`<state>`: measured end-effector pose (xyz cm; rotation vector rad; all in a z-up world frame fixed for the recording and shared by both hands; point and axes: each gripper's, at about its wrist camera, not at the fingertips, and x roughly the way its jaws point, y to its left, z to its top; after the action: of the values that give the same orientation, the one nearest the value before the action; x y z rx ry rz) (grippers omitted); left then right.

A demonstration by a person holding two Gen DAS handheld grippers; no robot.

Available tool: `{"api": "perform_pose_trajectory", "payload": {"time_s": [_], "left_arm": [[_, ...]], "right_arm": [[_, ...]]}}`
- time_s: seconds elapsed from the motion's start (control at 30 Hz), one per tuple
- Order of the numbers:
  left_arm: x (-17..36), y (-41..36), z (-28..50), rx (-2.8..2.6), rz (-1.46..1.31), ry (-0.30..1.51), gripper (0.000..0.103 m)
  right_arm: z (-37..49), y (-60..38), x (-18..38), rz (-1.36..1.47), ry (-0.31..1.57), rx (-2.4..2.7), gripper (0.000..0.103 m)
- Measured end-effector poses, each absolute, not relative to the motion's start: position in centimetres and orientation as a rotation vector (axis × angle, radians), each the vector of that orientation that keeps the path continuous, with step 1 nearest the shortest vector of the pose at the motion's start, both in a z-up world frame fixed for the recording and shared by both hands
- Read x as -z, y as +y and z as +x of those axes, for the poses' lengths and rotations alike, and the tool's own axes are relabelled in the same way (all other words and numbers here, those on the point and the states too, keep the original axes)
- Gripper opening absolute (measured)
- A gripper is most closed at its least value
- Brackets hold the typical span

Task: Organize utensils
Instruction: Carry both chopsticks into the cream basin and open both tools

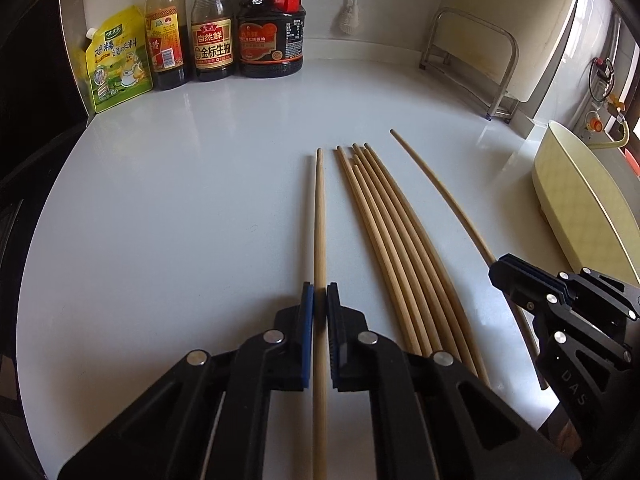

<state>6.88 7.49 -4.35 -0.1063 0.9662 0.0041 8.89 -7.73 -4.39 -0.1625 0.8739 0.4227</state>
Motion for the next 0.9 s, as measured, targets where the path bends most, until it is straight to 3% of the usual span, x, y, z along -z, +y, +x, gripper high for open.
{"api": "perform_pose_trajectory", "payload": {"time_s": [0.47,0.7,0.9], "left_arm": [[-2.6,3.7,7.6,0.099,-0.126,0.868,0.008],[-5.9,-2.9,10.4,0.26,-0.115,0.836,0.007],[-6.8,-10.5,12.9,0.391,-0.089,0.84,0.007]], "right_arm": [[7.7,-13.2,-2.7,0.042,0.74,-0.383,0.006],[8.4,-23.1,-5.8,0.203,0.67,-0.199,0.006],[9.3,-30.4,-5.0,0.292,0.687,-0.034,0.006]]}}
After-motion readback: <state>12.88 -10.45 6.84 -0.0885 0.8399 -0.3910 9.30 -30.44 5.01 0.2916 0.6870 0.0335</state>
